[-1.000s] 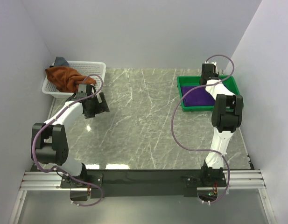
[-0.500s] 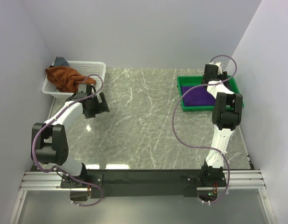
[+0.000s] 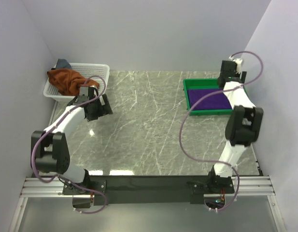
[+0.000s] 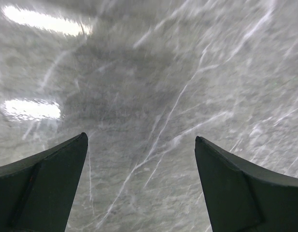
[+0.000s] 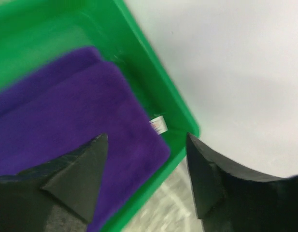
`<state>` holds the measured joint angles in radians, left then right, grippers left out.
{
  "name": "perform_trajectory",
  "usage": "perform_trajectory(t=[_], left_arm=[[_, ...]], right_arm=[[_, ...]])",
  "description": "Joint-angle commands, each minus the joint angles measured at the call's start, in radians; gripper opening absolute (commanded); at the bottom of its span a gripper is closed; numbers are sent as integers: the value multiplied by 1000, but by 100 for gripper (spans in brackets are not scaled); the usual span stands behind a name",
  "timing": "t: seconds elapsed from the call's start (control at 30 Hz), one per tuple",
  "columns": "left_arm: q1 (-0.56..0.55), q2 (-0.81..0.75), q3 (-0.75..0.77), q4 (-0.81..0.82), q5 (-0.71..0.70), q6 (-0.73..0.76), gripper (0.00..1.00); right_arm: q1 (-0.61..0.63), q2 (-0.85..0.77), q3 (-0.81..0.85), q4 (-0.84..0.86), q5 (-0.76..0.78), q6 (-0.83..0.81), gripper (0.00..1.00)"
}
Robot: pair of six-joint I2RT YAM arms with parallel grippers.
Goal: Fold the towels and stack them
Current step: Neatly place the folded towel into the bin, then grab crumpled towel
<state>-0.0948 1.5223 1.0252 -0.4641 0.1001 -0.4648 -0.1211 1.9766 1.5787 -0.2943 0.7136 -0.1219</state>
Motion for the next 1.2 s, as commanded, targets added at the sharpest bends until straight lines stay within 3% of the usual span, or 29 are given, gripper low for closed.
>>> perform_trajectory(t=[0.0,0.03,0.13,0.33,0.57,0.83,1.07,1.17], left_arm=[[0,-140,0,74,-52,6,99],[1,-161,-8,88,-68,5,99],[6,-227,-2,82,-154,2,99],[29,-194,172,-7,-324,-52,99],[148,103,478,-42,-456,-89,99],[248,459,823,-5,-496,-87,93],[268,702,947,76,-465,-120,84],[270,755,964,96,-451,-130,72]], right_arm=[[1,-269,-14,-109,-244,215,76],[3,-309,-40,-114,-340,264,83],[3,-471,-104,-120,-485,345,92],[3,-772,-251,-112,-736,424,97],[9,-1085,-494,38,-986,579,97],[116,-1104,-562,75,-1030,584,96],[199,-1101,-572,69,-1011,536,96],[210,-1093,-582,67,-991,521,96]])
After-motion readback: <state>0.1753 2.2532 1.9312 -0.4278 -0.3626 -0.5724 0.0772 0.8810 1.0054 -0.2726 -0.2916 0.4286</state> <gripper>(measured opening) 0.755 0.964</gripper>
